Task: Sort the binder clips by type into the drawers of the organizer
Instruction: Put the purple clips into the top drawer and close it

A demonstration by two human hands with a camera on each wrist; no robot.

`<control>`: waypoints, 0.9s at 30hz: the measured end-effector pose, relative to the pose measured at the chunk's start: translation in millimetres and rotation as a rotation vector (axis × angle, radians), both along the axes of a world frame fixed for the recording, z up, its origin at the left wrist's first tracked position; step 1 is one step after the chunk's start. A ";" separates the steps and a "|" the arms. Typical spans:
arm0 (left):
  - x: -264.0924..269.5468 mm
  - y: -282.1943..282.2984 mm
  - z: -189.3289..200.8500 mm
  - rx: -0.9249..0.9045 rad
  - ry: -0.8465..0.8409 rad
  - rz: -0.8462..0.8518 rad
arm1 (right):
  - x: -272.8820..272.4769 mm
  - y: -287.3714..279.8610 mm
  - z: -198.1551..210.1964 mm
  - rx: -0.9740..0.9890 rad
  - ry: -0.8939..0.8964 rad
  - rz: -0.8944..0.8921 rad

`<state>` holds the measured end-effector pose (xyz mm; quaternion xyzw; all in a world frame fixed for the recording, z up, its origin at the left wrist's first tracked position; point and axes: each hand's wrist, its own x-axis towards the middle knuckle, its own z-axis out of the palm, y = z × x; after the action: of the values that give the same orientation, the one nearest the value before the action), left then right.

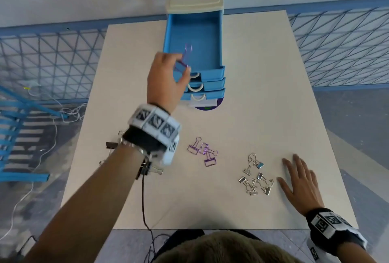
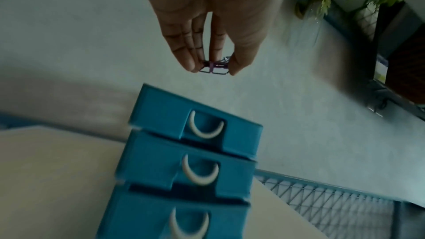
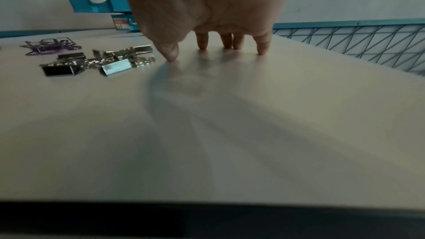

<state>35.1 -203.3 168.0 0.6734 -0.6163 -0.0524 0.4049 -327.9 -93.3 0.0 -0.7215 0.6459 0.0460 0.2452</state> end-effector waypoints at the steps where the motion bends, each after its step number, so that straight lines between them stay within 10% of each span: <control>1: 2.1 -15.0 3.9 0.025 -0.025 0.025 | 0.3 0.3 -0.3 -0.003 0.001 -0.003; 8: 5.5 -56.8 -0.8 0.301 -0.205 0.126 | 5.1 2.7 -1.2 -0.033 -0.011 -0.052; 13: -9.6 1.2 -26.4 -0.078 -0.125 -0.221 | 7.5 3.7 -3.3 -0.014 -0.009 -0.060; 20: -20.0 92.9 -136.5 0.513 -0.341 -0.593 | 6.6 3.5 -6.1 -0.008 0.003 -0.060; 27: -33.6 92.4 -168.9 0.516 -0.590 -0.743 | 5.4 4.4 -6.4 -0.035 0.020 -0.064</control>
<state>1.5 -110.9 -1.0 0.4736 -0.8677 -0.1505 -0.0099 -322.6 -88.8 -6.4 -0.7042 0.6718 0.0340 0.2274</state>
